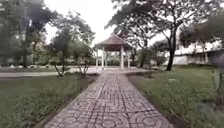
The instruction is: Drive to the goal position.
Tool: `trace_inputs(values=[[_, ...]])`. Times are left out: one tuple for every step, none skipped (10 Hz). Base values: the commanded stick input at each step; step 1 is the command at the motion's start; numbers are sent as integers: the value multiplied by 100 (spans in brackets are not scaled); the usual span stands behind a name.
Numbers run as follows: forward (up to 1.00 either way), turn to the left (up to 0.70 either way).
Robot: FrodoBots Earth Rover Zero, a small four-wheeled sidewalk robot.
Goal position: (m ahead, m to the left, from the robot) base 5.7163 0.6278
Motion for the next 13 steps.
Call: trace_inputs(values=[[100, 0], [100, 0], [100, 0], [100, 0], [100, 0], [100, 0], [100, 0], [100, 0], [100, 0], [100, 0], [100, 0], [100, 0], [100, 0]])
